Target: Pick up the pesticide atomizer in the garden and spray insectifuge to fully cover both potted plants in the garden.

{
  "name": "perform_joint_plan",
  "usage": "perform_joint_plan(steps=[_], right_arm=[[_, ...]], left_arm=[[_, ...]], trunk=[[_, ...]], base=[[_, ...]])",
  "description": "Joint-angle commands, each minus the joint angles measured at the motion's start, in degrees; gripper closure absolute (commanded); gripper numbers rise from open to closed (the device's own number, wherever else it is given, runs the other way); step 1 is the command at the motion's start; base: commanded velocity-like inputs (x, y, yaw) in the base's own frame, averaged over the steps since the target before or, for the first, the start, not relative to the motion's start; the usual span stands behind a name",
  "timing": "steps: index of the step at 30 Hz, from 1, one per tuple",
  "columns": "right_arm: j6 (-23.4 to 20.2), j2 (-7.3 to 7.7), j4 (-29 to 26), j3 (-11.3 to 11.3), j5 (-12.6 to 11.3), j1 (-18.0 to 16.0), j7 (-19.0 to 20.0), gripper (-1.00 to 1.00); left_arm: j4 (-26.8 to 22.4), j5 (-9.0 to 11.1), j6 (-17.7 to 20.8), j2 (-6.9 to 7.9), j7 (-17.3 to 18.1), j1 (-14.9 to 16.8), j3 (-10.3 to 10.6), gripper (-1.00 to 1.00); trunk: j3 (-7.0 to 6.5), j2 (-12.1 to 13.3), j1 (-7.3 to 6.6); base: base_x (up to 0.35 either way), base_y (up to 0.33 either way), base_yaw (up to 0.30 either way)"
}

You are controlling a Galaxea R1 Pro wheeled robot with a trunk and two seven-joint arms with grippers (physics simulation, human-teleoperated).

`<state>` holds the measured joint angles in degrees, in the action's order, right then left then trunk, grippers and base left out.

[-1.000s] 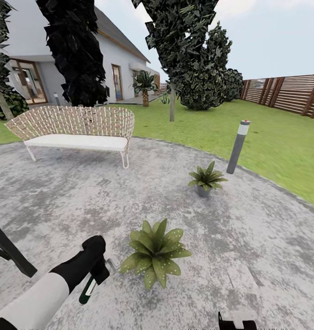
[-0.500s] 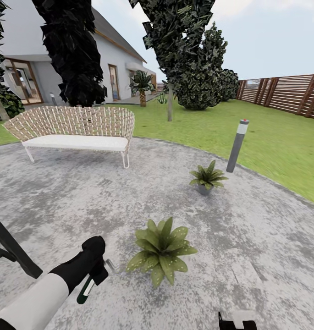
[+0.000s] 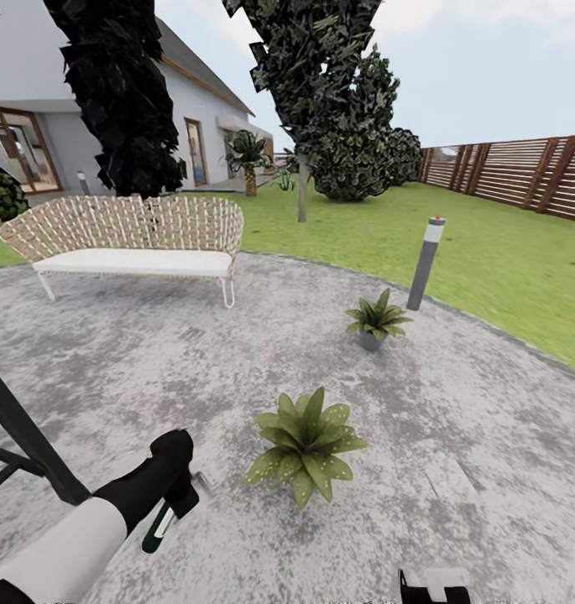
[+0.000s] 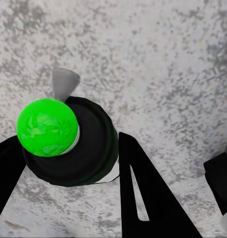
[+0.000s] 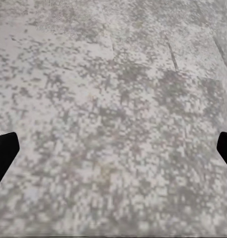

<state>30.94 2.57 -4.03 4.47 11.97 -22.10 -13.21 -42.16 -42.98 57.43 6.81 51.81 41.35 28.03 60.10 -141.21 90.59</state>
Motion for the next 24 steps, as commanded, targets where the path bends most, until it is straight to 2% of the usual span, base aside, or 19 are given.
perform_joint_plan(steps=[1,3,5,8,9,11,13,17,19,20,24], right_arm=[[0.17,-0.02,0.08,0.46,0.6,-0.05,-0.2,-1.0],[0.17,0.03,0.08,0.46,0.61,-0.05,-0.2,-1.0],[0.17,0.09,0.12,0.46,0.66,-0.05,-0.15,-1.0],[0.11,0.11,0.16,0.42,0.73,-0.05,-0.07,-1.0],[0.09,0.08,0.16,0.39,0.76,-0.05,-0.06,-1.0],[0.05,0.07,0.16,0.39,0.77,-0.05,-0.06,-1.0],[0.01,0.01,0.16,0.37,0.77,-0.05,-0.06,-1.0],[0.0,-0.01,0.16,0.38,0.77,-0.05,-0.12,-1.0],[0.0,-0.02,0.16,0.39,0.71,-0.05,-0.21,-1.0],[0.0,-0.02,0.16,0.41,0.66,-0.05,-0.23,-1.0],[0.0,-0.02,0.16,0.44,0.6,-0.05,-0.23,-1.0]], left_arm=[[-0.12,-0.52,0.16,0.06,0.58,0.1,0.19,1.0],[-0.1,-0.11,0.23,-0.02,0.75,1.45,0.12,1.0],[0.07,0.05,0.25,0.04,2.61,3.33,0.17,1.0],[0.51,-0.76,-0.05,0.64,12.66,7.71,0.7,1.0],[0.73,-3.79,-0.1,0.87,15.05,8.84,1.16,1.0],[0.76,-9.48,0.06,0.7,16.26,8.84,1.04,1.0],[0.56,-10.31,0.12,0.33,16.58,9.44,1.04,1.0],[0.31,-10.68,-0.1,-0.06,20.54,9.72,1.4,1.0],[0.23,-11.92,-0.26,-0.05,23.21,9.62,1.48,1.0],[0.05,-13.38,-0.31,-0.05,23.83,9.34,1.48,1.0],[-0.1,-14.37,-0.45,-0.09,24.11,9.2,1.42,1.0]], trunk=[[0.02,-0.02,-0.01],[0.0,-0.02,-0.01],[-0.01,-0.02,-0.01],[-0.01,-0.02,-0.01],[-0.01,-0.02,-0.01],[-0.01,-0.02,-0.01],[-0.01,-0.02,-0.01],[-0.01,-0.02,-0.01],[-0.01,-0.02,-0.01],[-0.01,-0.02,-0.01],[-0.01,-0.02,-0.01]], base=[[-0.005,0.005,-0.228],[-0.002,0.002,-0.09],[0.0,0.0,-0.022],[0.0,0.0,-0.005],[0.0,0.0,0.0],[0.0,0.0,0.0],[0.0,0.0,0.0],[0.166,0.043,0.0],[0.3,0.094,0.0],[0.321,0.041,0.0],[0.328,0.012,-0.068]])
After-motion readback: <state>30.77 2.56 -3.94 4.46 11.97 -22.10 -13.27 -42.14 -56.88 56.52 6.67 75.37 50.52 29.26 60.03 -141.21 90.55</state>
